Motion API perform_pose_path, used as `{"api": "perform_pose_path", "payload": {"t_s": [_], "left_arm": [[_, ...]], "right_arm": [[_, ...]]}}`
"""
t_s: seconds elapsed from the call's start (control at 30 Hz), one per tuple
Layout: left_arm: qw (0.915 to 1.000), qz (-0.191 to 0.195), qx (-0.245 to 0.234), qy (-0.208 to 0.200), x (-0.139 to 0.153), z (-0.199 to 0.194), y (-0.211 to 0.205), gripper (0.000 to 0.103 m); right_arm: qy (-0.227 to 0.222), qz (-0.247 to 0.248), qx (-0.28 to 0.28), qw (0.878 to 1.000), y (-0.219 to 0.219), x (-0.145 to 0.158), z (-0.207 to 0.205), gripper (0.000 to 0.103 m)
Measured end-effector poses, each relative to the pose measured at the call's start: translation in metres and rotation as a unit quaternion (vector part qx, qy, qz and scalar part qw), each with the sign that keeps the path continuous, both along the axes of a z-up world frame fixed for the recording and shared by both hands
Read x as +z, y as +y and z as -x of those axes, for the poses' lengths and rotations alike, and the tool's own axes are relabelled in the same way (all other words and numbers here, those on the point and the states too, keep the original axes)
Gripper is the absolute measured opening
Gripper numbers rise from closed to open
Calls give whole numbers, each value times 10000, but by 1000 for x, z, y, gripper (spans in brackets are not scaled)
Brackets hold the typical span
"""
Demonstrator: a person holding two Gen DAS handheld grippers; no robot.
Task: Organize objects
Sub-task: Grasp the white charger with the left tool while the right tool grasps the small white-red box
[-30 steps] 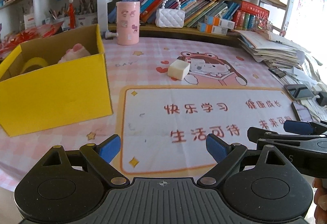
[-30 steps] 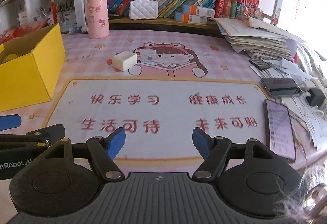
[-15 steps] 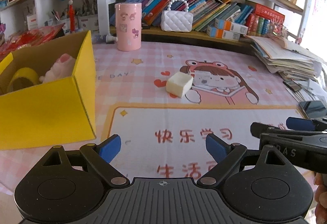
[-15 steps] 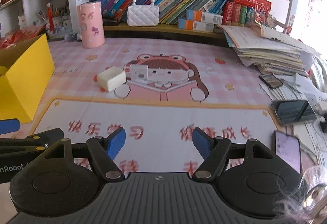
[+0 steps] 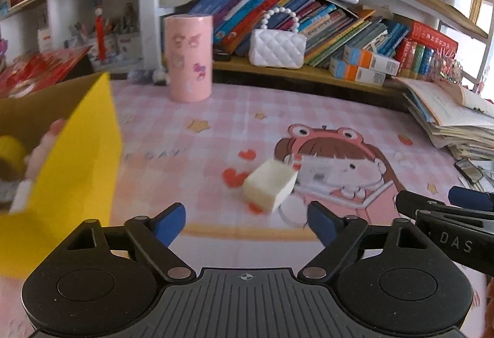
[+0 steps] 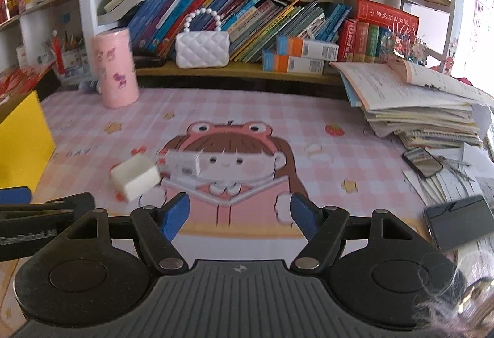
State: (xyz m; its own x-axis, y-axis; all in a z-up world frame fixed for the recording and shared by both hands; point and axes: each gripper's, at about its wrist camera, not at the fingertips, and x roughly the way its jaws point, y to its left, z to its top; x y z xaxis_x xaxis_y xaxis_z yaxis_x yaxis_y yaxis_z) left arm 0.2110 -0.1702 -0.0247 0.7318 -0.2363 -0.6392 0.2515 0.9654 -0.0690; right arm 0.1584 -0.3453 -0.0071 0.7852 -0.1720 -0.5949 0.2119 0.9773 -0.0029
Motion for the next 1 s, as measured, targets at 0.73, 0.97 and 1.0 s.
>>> {"api": "perform_pose_path", "payload": {"t_s": [0.73,0.97,1.0], "left_arm": [[9963,-686,-491,171,-41,-61,-47,36],[9989,-217,-130,405,-23,-19,10,34],[9988,-142,-60,457,-22,-13,19,34]], "right_arm": [[172,-295,99,9994,-23,-12,-35,70],[204,-391,585,9973,5,-27,-63,71],[216,-369,636,9971,9,-31,-69,71]]}}
